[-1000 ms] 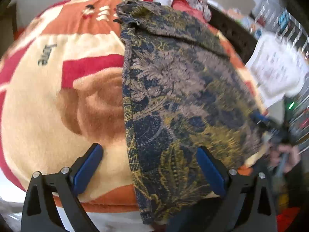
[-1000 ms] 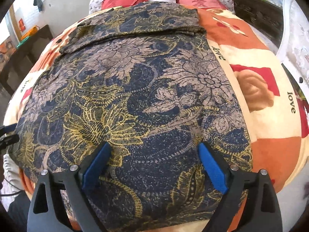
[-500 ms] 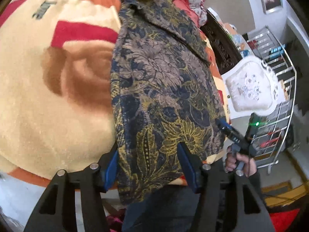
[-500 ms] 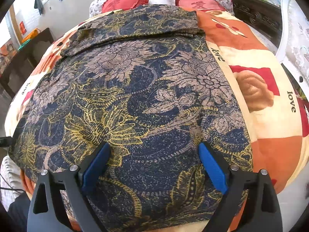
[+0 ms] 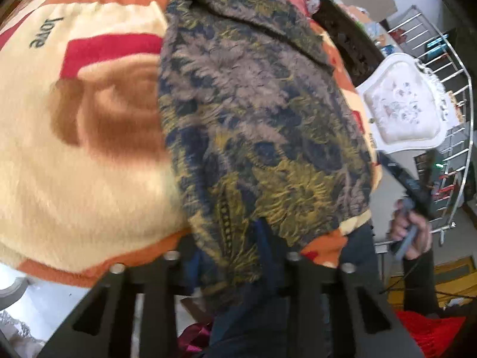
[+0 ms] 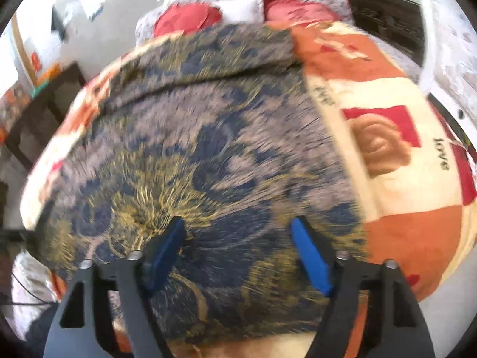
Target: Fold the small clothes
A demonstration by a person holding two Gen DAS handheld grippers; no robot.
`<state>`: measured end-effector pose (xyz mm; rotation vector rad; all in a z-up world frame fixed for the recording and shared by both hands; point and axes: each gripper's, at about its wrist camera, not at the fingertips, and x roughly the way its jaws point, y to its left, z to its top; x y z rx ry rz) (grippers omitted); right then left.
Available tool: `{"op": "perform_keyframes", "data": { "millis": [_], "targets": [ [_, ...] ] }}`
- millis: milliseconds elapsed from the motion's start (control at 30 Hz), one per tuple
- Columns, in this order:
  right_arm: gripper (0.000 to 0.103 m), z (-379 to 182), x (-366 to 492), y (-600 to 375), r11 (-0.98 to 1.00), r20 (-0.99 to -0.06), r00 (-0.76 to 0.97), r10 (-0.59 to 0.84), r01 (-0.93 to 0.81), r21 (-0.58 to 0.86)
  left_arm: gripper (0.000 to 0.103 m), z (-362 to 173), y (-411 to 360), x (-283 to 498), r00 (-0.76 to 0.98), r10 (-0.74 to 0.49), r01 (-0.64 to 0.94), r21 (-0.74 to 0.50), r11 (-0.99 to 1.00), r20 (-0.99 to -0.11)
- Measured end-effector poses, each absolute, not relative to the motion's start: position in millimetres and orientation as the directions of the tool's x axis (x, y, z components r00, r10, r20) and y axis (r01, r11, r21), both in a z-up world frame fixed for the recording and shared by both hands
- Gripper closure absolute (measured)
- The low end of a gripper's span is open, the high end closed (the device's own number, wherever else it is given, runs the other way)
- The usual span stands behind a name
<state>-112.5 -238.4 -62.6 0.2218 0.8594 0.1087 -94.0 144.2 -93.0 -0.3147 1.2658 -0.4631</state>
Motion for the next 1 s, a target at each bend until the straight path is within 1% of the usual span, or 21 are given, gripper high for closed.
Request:
{"op": "perform_keyframes", "data": {
  "millis": [33,200,267,300,333,367,433,467,533,600,667,733,767,867,933,967,1000],
  "targets": [
    [0.023,-57,-119,-251,0.971,-0.724,0.669,0.17,0.013,0.24,0.08,-94,145,-94,0.236,-0.49,0.15,-0.467,0.871,-0.839],
    [0.023,-47,-153,-303,0.97,-0.689,0.717,0.102,0.082,0.228,0.08,-93,146,-98,0.282,-0.454,0.126,-0.436,0.891,-0.845],
    [0.026,-53,-166,-322,0.955,-0.682,0.719,0.131,0.094,0.282,0.081,-91,142,-100,0.296,-0.433,0.139,-0.41,0.901,-0.851],
    [0.029,-58,-172,-330,0.943,-0.674,0.72,0.164,0.087,0.323,0.082,-90,141,-101,0.306,-0.424,0.144,-0.399,0.906,-0.852],
    [0.033,-61,-175,-332,0.936,-0.672,0.717,0.188,0.077,0.345,0.085,-89,139,-101,0.314,-0.417,0.145,-0.391,0.909,-0.853],
    [0.036,-66,-177,-333,0.926,-0.669,0.708,0.228,0.054,0.373,0.09,-88,140,-102,0.323,-0.411,0.145,-0.384,0.912,-0.853],
    [0.044,-74,-177,-325,0.923,-0.664,0.694,0.278,-0.001,0.385,0.095,-85,139,-103,0.338,-0.402,0.147,-0.374,0.916,-0.851],
    [0.045,-80,-175,-319,0.923,-0.667,0.681,0.303,-0.034,0.384,0.096,-84,138,-104,0.342,-0.399,0.152,-0.368,0.917,-0.851],
    [0.052,-91,-170,-309,0.922,-0.684,0.647,0.337,-0.078,0.38,0.096,-81,136,-105,0.352,-0.388,0.16,-0.353,0.922,-0.852],
    [0.055,-105,-167,-302,0.933,-0.714,0.62,0.325,-0.087,0.349,0.096,-81,135,-106,0.352,-0.379,0.159,-0.344,0.925,-0.856],
    [0.055,-118,-163,-303,0.944,-0.738,0.609,0.29,-0.056,0.326,0.095,-82,134,-107,0.355,-0.371,0.154,-0.338,0.929,-0.858],
    [0.055,-128,-162,-311,0.932,-0.737,0.605,0.302,-0.024,0.363,0.095,-83,133,-106,0.355,-0.369,0.149,-0.338,0.929,-0.859],
    [0.055,-133,-163,-315,0.912,-0.72,0.607,0.336,-0.019,0.41,0.095,-84,134,-106,0.356,-0.369,0.144,-0.34,0.929,-0.859],
    [0.056,-141,-163,-322,0.87,-0.689,0.598,0.409,-0.029,0.492,0.095,-85,135,-105,0.355,-0.373,0.134,-0.348,0.928,-0.857],
    [0.073,-142,-162,-322,0.847,-0.67,0.591,0.45,-0.045,0.529,0.095,-84,135,-105,0.36,-0.366,0.132,-0.342,0.93,-0.858],
    [0.079,-140,-162,-323,0.842,-0.661,0.593,0.459,-0.053,0.537,0.096,-82,136,-105,0.368,-0.36,0.127,-0.337,0.933,-0.857],
    [0.089,-139,-163,-323,0.841,-0.658,0.594,0.463,-0.058,0.539,0.097,-80,137,-106,0.376,-0.357,0.122,-0.336,0.934,-0.855]
  ]
}}
